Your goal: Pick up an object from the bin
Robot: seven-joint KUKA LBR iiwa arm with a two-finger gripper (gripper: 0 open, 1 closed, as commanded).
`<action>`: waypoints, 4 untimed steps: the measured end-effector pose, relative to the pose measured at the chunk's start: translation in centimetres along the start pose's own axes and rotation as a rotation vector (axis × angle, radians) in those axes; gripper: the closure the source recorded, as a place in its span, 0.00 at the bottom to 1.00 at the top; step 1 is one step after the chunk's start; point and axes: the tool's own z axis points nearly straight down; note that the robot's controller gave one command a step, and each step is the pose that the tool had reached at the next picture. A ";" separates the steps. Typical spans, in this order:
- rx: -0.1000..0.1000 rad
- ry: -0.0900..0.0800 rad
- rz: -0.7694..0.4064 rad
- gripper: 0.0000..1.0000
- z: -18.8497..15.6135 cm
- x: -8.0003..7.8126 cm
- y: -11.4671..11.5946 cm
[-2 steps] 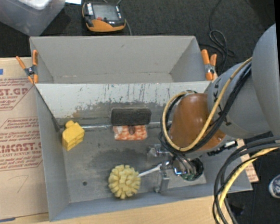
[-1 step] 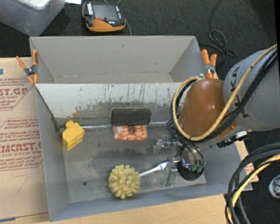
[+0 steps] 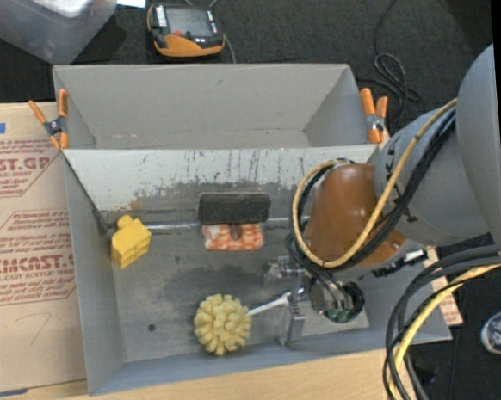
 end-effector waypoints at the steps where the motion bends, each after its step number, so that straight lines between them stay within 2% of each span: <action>1: -0.003 -0.015 0.151 0.00 0.8 0.0 -3.7; 2: -0.002 -0.001 0.006 1.00 0.1 0.0 0.0; 3: -0.002 -0.001 0.006 1.00 0.1 0.0 0.0; 4: -0.002 0.007 0.006 1.00 -3.0 0.2 0.0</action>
Offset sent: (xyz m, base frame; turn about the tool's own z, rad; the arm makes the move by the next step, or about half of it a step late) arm 0.0000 -0.0013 -0.0002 0.0062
